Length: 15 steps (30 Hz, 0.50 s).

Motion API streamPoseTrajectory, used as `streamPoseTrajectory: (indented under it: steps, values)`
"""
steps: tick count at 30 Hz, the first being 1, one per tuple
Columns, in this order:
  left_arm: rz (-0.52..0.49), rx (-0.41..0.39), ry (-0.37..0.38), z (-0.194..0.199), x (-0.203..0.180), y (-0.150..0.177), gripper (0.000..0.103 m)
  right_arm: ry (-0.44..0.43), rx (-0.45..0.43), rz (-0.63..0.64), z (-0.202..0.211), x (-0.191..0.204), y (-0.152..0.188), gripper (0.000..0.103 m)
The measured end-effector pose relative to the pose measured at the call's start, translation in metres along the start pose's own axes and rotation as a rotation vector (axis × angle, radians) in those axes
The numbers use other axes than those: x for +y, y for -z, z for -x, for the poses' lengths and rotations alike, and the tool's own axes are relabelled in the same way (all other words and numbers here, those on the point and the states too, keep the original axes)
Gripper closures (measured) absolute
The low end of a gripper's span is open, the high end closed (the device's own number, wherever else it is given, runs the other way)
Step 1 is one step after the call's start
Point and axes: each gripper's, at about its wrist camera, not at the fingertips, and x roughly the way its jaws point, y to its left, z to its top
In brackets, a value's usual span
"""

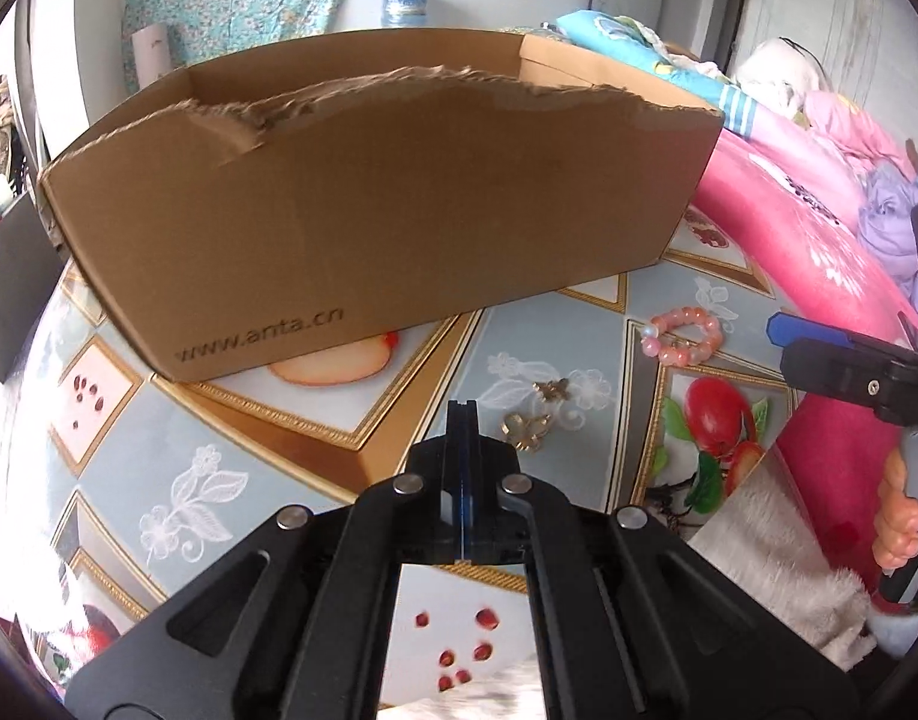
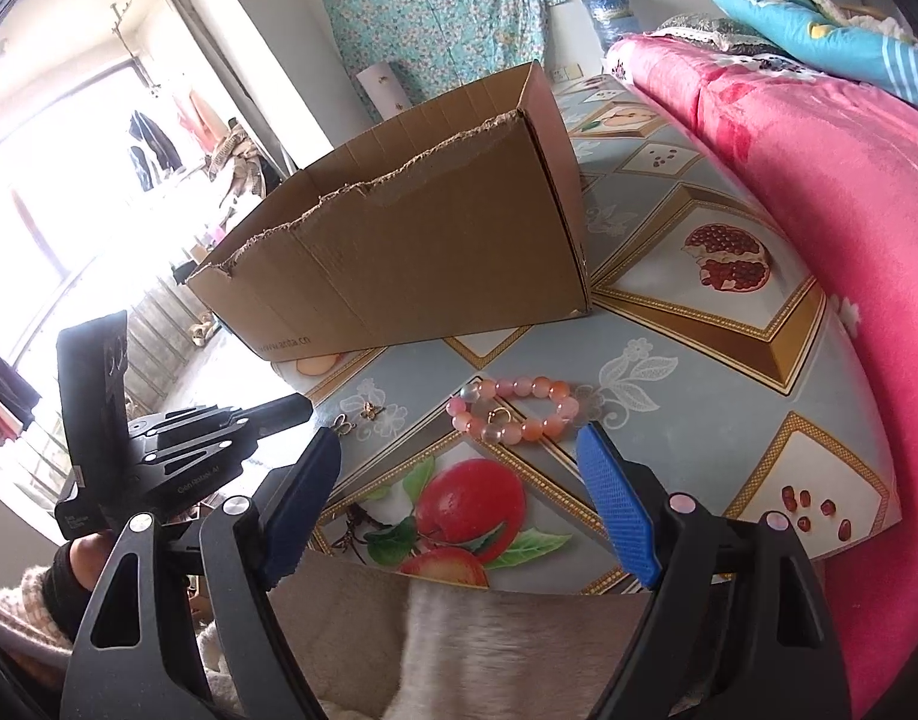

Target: Organize jewelry

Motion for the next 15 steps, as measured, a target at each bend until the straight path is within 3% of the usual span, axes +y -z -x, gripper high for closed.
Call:
streamPoseTrajectory:
  steps: [6, 8, 13, 15]
  values:
    - [0.007, 0.005, 0.089, 0.006, 0.001, 0.005, 0.102, -0.001, 0.009, 0.033, -0.004, 0.006, -0.002, 0.03]
    - [0.006, 0.016, 0.088, 0.004, -0.002, 0.008, 0.095, 0.0, 0.021, 0.039, -0.007, 0.008, -0.002, 0.031]
    - [-0.039, 0.028, 0.077, -0.002, -0.012, 0.008, 0.094, -0.006, 0.026, 0.045, -0.014, 0.012, -0.006, 0.031]
    - [-0.032, 0.03, 0.104, -0.007, -0.014, 0.005, 0.094, -0.011, 0.034, 0.04, -0.018, 0.011, -0.008, 0.031]
